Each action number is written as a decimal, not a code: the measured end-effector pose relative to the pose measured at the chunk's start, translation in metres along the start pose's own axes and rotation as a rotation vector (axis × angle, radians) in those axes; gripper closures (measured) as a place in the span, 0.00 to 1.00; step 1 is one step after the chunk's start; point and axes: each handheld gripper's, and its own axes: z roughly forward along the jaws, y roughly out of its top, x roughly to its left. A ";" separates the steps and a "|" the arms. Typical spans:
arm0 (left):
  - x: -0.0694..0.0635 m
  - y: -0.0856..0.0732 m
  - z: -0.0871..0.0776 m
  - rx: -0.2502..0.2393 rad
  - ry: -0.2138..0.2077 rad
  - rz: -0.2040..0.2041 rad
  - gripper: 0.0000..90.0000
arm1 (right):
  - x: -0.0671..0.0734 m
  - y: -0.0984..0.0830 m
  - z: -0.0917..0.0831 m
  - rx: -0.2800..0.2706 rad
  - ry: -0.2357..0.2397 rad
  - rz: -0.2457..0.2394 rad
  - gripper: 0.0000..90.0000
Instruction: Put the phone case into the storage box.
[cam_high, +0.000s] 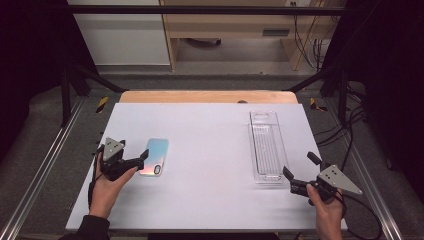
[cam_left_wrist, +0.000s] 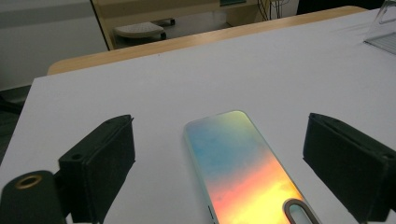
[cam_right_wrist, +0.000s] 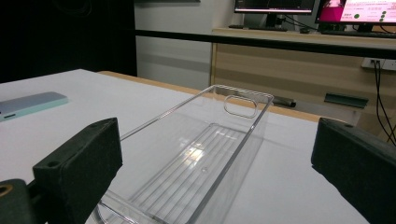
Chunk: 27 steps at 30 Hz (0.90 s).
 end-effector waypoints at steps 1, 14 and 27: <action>0.001 0.000 0.001 0.002 -0.002 -0.012 0.11 | 0.000 0.000 0.000 0.000 -0.001 0.002 0.02; 0.011 -0.002 0.020 0.082 0.024 -0.024 0.43 | 0.001 0.001 0.000 0.000 0.004 -0.007 0.02; 0.017 -0.007 0.044 0.213 0.061 0.015 0.92 | 0.002 0.001 0.000 0.005 0.001 -0.013 0.02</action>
